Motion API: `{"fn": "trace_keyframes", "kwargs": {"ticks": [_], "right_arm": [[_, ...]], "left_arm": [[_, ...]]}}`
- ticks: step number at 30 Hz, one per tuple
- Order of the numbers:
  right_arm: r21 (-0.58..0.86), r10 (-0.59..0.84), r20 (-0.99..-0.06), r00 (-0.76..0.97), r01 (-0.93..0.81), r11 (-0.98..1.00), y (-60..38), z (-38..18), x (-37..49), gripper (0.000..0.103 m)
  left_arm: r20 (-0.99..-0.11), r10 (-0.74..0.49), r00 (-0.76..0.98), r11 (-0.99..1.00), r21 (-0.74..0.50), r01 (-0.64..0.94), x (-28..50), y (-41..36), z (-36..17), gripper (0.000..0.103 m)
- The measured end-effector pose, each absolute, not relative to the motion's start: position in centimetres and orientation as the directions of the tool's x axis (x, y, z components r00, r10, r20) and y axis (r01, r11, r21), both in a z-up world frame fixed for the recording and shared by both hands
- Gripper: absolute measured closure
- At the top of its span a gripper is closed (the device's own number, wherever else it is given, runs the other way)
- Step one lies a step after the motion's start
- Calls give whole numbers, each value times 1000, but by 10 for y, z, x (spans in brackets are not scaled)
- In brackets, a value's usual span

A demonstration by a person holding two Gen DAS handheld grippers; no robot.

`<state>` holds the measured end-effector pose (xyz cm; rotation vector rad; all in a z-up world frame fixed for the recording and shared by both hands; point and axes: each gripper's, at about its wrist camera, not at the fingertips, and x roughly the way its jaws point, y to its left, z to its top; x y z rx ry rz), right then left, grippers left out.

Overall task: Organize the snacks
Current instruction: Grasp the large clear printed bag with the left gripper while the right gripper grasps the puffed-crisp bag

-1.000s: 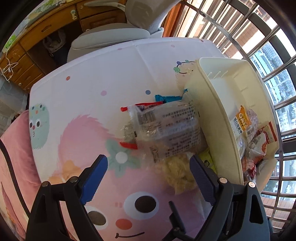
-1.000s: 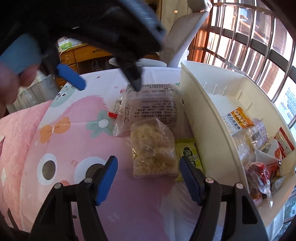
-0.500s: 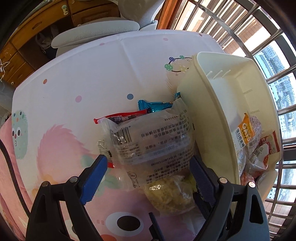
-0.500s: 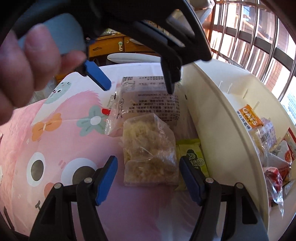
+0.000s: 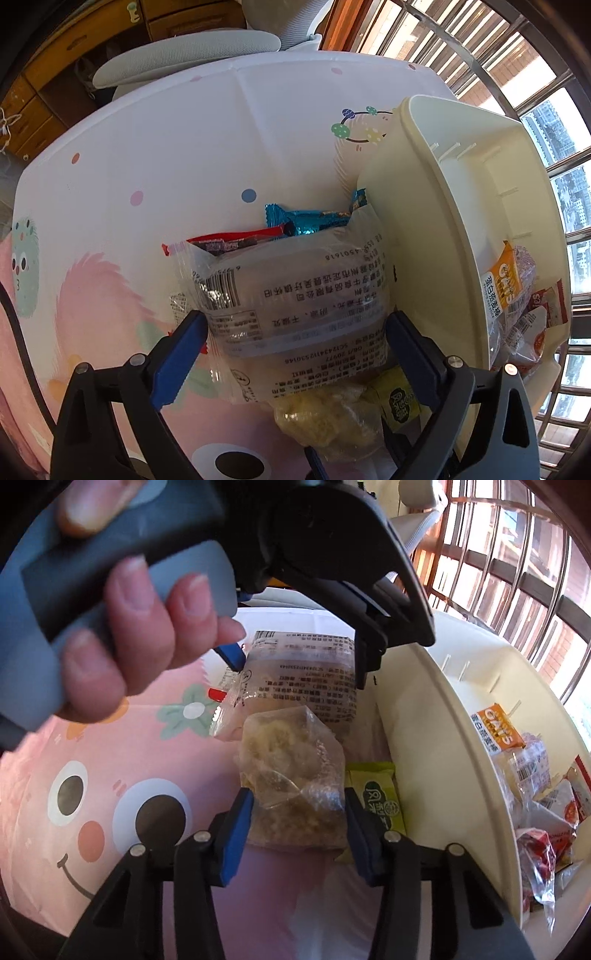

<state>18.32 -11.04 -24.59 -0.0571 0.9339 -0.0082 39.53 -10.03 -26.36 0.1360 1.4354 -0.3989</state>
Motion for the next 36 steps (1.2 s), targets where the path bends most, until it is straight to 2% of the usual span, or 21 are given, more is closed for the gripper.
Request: {"fn": "trace_keyframes", "kwargs": {"ticks": [6, 15, 18, 22, 26, 36], "right_arm": [[-38, -26, -814, 580, -10, 999, -112, -244, 178, 58], [-30, -16, -819, 573, -15, 999, -113, -239, 176, 60], [-24, -11, -822, 569, -14, 1000, -114, -238, 178, 60], [-3, 6, -830, 558, -16, 1000, -119, -238, 182, 60], [10, 15, -835, 550, -11, 1000, -121, -238, 182, 60], [22, 22, -851, 525, -7, 1000, -133, -237, 187, 65]], "left_arm": [[-981, -148, 122, 923, -93, 374, 396, -111, -267, 2], [-976, -185, 114, 929, -136, 345, 401, -108, -277, 0], [-972, -189, 139, 927, -130, 351, 400, -107, -277, 5], [-971, -187, 151, 924, -122, 363, 396, -105, -273, 19], [-968, -198, 151, 919, -130, 371, 393, -100, -266, 26], [-969, -211, 127, 923, -155, 353, 388, -88, -253, 30]]}}
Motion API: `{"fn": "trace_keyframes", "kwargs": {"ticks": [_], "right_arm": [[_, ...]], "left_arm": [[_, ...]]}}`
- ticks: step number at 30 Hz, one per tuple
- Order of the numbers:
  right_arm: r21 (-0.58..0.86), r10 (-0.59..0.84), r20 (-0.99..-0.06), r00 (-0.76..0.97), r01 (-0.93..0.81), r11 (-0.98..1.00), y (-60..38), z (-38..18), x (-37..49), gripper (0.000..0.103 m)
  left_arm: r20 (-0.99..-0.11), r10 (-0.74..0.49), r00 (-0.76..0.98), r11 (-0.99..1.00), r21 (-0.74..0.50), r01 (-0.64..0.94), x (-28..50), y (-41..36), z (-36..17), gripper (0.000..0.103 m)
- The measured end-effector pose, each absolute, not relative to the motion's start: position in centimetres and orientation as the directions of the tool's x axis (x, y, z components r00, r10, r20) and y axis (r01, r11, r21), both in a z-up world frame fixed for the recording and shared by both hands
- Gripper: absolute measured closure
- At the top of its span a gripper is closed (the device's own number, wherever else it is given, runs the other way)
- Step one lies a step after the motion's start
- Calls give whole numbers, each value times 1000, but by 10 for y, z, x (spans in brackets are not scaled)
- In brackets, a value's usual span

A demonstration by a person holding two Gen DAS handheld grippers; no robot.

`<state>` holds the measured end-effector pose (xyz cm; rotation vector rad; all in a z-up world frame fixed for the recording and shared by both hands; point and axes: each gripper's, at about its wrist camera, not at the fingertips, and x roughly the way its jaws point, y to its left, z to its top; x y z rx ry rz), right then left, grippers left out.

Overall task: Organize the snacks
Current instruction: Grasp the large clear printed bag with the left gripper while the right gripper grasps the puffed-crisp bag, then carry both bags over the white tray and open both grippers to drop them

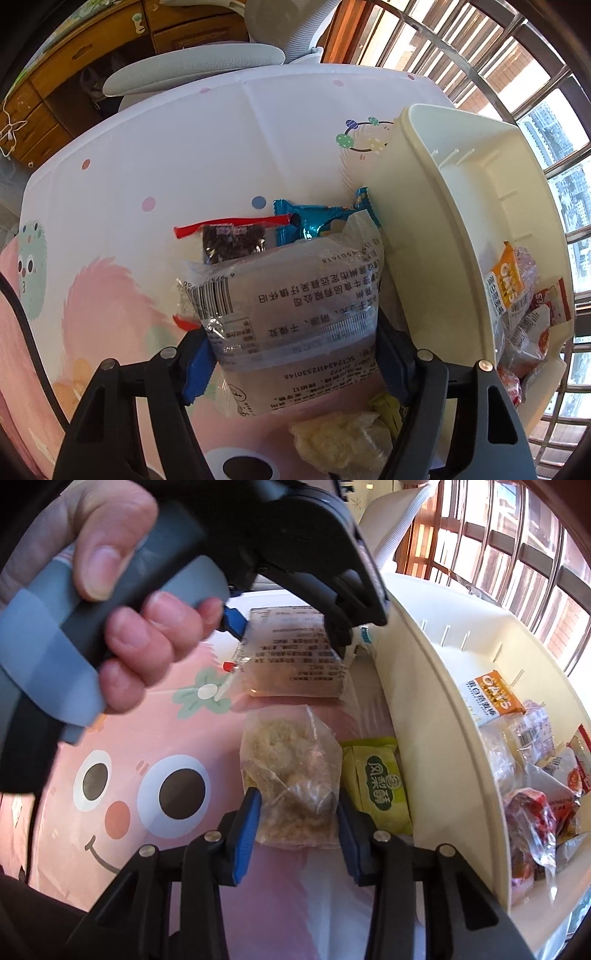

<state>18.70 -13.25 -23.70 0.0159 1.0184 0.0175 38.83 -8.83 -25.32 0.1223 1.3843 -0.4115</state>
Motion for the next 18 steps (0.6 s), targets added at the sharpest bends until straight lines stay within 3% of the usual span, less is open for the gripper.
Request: {"fn": "trace_keyframes", "kwargs": {"ticks": [8, 18], "right_arm": [[-25, -23, -852, 523, 3, 1000, -132, -226, 174, 75], [-59, -52, -813, 580, 7, 998, -112, -190, 142, 76]], "left_arm": [[-954, -234, 187, 913, -150, 379, 367, -68, -208, 30], [-930, -245, 273, 910, -124, 397, 324, -31, -149, 30]]}}
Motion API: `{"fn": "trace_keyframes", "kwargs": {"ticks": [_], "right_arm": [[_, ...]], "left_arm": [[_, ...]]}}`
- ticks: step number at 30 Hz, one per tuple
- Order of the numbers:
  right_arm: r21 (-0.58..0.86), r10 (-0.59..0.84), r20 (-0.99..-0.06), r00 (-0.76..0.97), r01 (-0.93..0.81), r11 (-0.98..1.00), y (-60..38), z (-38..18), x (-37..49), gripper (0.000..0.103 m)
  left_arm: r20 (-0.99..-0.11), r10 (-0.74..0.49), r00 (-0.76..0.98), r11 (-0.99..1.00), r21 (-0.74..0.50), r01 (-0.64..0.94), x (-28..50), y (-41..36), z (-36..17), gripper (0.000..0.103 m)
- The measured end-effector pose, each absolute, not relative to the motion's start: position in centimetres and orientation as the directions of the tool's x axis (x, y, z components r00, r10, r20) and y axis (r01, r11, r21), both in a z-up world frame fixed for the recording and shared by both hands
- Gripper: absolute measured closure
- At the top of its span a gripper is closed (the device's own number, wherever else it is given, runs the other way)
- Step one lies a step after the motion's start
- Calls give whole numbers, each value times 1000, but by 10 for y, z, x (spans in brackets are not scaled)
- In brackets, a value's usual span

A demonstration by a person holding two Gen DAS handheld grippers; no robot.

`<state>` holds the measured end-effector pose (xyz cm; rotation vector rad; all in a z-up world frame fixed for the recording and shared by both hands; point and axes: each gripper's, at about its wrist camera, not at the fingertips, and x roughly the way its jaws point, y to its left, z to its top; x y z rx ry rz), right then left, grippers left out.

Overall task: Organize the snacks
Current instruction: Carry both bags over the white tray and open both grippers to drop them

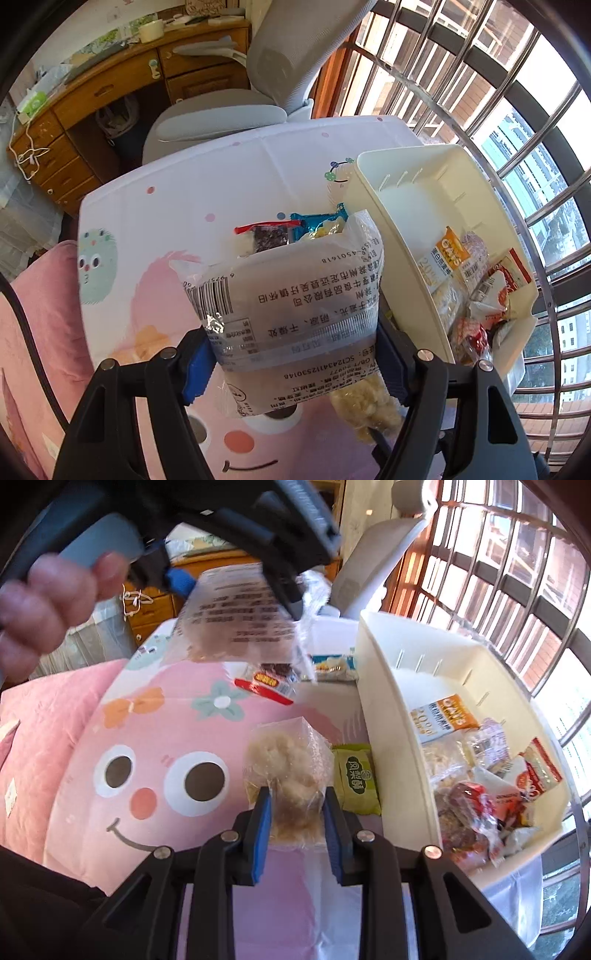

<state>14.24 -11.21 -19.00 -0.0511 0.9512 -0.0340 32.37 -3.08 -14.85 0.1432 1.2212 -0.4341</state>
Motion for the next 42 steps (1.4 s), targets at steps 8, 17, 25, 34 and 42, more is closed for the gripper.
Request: {"fn": "trace_keyframes", "kwargs": {"ticks": [8, 17, 25, 34, 42], "right_arm": [[-63, -89, -770, 632, 64, 996, -106, -157, 110, 76], [-71, -154, -733, 663, 150, 986, -108, -129, 73, 76], [-53, -146, -725, 673, 156, 986, -119, -117, 54, 76], [20, -59, -753, 655, 112, 993, -170, -109, 55, 76], [50, -15, -764, 645, 82, 995, -232, -105, 61, 76]], "left_arm": [[-922, -248, 298, 924, -132, 359, 278, 13, -116, 29], [-908, -263, 326, 910, -122, 396, 228, 38, -90, 29], [-906, -268, 328, 887, -99, 450, 196, 24, -80, 29], [-876, -290, 386, 892, -101, 440, 178, -9, -74, 29], [-857, -304, 415, 902, -119, 415, 165, -59, -73, 28]]}}
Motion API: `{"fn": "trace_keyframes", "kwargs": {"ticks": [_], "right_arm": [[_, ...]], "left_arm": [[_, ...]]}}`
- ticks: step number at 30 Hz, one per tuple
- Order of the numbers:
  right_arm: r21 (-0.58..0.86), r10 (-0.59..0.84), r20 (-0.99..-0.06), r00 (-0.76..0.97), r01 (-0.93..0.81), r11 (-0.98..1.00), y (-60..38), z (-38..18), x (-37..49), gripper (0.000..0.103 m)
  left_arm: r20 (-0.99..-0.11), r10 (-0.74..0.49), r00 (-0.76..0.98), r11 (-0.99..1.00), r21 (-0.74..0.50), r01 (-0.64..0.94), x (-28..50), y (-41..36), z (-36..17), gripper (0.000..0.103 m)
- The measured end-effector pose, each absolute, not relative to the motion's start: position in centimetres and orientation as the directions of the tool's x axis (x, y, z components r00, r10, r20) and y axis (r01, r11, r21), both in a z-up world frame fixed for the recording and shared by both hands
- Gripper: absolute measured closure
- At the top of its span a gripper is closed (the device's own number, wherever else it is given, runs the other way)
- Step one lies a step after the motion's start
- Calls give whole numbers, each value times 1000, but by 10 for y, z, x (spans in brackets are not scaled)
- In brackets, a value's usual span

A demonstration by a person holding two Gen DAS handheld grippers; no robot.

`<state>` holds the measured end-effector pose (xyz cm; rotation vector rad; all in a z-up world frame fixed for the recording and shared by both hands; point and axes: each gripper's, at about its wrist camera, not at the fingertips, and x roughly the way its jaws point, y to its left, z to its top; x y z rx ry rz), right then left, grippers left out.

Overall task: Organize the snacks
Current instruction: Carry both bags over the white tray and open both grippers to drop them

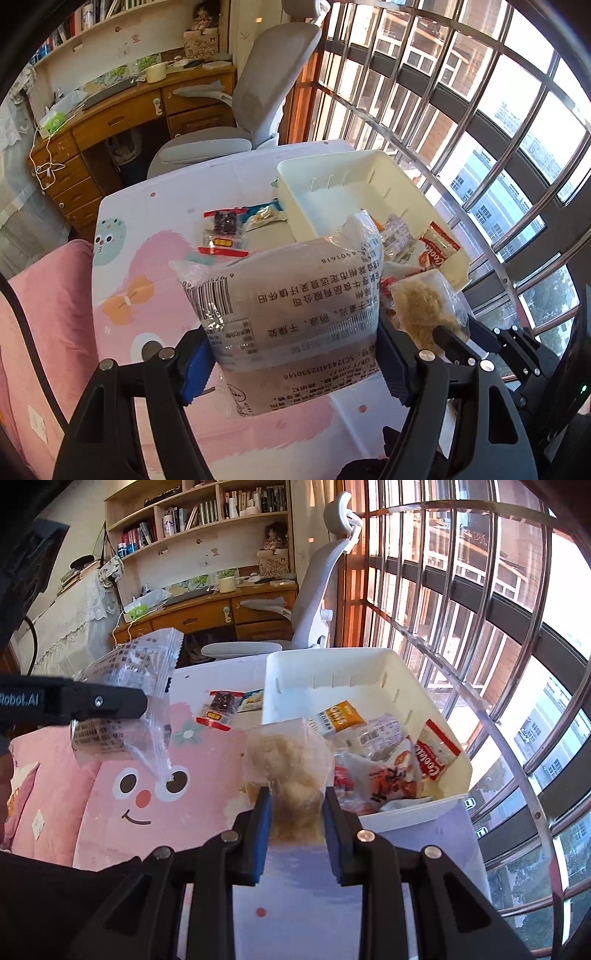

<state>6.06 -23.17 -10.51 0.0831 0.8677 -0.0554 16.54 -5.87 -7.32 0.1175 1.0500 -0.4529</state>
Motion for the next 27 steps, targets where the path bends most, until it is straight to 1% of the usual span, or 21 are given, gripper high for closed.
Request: {"fn": "trace_keyframes", "kwargs": {"ticks": [12, 22, 24, 27], "right_arm": [[26, 14, -742, 670, 8, 1000, -313, -98, 78, 76], [9, 36, -740, 672, -43, 999, -349, -96, 92, 76], [11, 40, -733, 679, -47, 999, -355, -95, 95, 76], [20, 49, -738, 673, -50, 999, -358, -97, 101, 76]], "left_arm": [[-823, -340, 454, 900, -146, 410, 164, -141, -73, 28], [-813, -352, 464, 901, -158, 405, 179, -191, -78, 27], [-811, -348, 470, 901, -151, 407, 182, -196, -78, 26], [-827, -324, 459, 906, -131, 403, 188, -203, -81, 22]]}}
